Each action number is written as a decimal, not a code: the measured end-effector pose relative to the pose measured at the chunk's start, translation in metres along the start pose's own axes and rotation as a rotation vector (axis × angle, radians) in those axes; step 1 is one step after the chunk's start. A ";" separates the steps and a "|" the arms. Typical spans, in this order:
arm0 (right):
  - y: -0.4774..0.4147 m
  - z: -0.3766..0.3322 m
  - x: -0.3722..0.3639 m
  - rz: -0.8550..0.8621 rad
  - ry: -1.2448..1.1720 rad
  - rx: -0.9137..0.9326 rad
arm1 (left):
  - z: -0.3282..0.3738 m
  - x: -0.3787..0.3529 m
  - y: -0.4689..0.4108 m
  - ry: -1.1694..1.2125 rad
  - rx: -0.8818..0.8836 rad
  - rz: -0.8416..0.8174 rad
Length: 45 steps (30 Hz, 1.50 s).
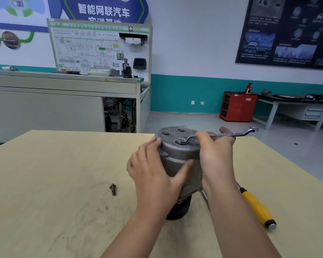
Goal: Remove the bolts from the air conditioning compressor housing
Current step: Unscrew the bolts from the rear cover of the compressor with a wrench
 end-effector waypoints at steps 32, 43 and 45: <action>0.057 -0.052 -0.093 -0.405 1.030 0.368 | 0.023 -0.005 -0.004 0.085 -0.209 -0.119; 0.084 -0.054 -0.092 -0.429 0.969 0.601 | 0.030 -0.012 0.015 -0.328 -0.426 -0.071; 0.088 -0.055 -0.087 -0.411 0.912 0.691 | 0.032 -0.009 0.017 -0.362 -0.469 -0.015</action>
Point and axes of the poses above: each hand's wrist, its own y-axis away from the middle knuckle, its own x-axis out of the back of the hand, z = x × y, the point moved 9 cm from there along -y, towards the middle knuckle, and after that the axes turned 8 degrees about -x, right-handed, at the moved point
